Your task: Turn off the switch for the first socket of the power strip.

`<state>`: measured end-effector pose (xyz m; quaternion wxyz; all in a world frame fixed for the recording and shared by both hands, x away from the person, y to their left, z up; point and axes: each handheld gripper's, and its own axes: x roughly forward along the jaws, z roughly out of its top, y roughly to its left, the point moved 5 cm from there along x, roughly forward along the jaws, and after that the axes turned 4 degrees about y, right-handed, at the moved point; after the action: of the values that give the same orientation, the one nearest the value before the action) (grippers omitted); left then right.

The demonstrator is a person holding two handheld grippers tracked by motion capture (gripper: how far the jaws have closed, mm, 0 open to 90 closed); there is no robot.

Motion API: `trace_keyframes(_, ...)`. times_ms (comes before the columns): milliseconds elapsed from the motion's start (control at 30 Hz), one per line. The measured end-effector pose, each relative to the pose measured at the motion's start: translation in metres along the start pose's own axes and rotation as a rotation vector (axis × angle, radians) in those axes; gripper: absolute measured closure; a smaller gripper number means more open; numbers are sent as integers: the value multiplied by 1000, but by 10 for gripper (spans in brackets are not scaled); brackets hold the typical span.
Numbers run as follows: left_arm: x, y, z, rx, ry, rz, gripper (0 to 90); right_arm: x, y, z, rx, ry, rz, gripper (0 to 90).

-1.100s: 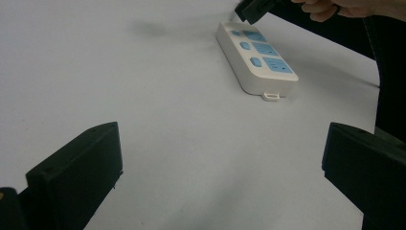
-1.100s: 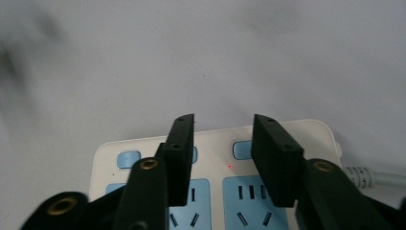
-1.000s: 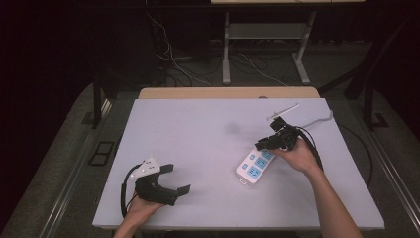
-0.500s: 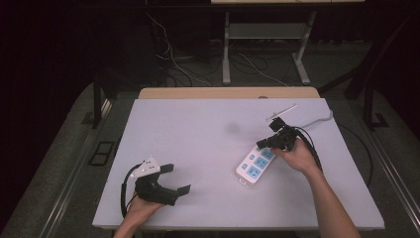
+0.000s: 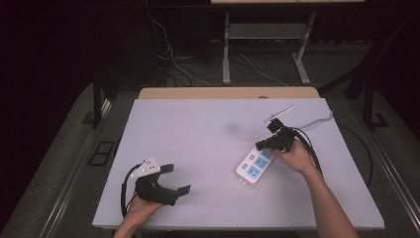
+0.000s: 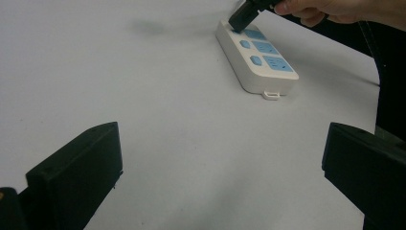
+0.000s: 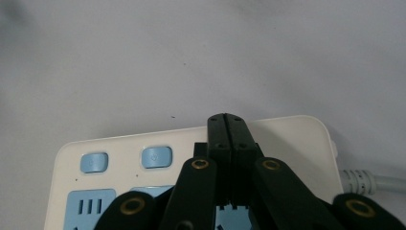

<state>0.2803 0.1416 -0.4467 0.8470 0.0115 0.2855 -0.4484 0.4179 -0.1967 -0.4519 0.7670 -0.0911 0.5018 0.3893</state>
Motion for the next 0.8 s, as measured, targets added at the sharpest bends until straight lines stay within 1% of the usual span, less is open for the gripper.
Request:
trace_keyframes(367,0,0,-1,2,5,0,0,0,-1,-1,-28,-11,11,900)
trace_keyframes(433,0,0,-1,2,5,1,0,1,-2,-1,-27,-11,17,900)
trace_keyframes(533,0,0,-1,5,6,3,0,1,-3,-1,-10,-1,30,900)
trace_keyframes(633,0,-1,-1,8,9,3,0,1,-2,0,-29,11,16,900)
trace_keyframes(733,1,-1,-1,11,12,1,0,2,-1,0,-34,13,10,900)
trace_keyframes(800,1,-1,-1,14,14,0,0,2,0,0,-46,14,1,900)
